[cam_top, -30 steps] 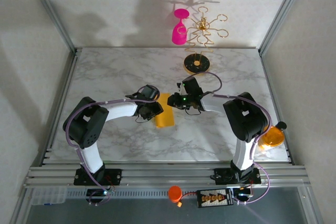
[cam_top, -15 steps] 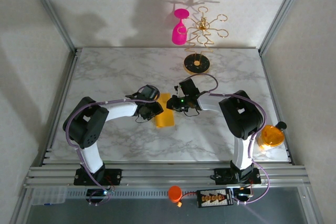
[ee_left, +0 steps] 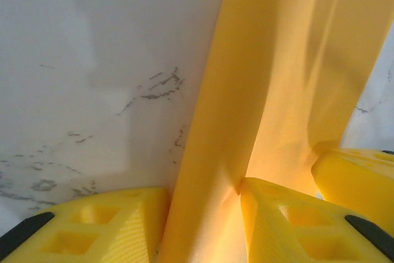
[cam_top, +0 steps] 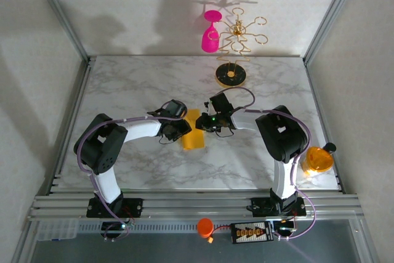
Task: Fold a paper plane with a square sheet of paper (pick it up from the middle)
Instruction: Hold the square sheet of paper at the center of the table.
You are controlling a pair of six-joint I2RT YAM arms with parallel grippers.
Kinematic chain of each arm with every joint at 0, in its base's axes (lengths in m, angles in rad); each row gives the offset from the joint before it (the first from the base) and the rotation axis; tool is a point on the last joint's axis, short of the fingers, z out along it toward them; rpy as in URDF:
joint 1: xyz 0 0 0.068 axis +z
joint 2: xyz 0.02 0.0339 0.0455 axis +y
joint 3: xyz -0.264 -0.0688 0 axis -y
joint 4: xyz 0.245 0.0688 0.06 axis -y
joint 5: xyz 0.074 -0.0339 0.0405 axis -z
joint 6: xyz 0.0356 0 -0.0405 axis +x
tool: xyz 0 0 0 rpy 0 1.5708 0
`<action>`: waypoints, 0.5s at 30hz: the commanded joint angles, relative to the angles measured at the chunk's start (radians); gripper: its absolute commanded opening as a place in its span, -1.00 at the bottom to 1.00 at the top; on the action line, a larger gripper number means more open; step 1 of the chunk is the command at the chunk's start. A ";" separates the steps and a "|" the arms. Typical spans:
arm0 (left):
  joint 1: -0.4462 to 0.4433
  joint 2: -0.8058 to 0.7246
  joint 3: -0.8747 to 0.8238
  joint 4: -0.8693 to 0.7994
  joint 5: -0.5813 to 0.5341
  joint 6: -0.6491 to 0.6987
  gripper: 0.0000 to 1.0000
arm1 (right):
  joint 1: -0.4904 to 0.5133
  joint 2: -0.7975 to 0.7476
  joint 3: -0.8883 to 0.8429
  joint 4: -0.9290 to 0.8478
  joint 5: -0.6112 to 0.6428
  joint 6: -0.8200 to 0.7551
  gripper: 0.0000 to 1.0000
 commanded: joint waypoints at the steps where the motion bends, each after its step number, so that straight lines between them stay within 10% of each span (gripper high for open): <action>1: -0.042 0.261 -0.106 0.020 0.023 -0.027 -0.17 | 0.011 0.012 0.027 -0.020 -0.022 -0.015 -0.66; 15: -0.043 0.253 -0.112 0.022 0.020 -0.027 -0.18 | 0.011 0.037 0.025 -0.080 0.032 -0.028 -0.67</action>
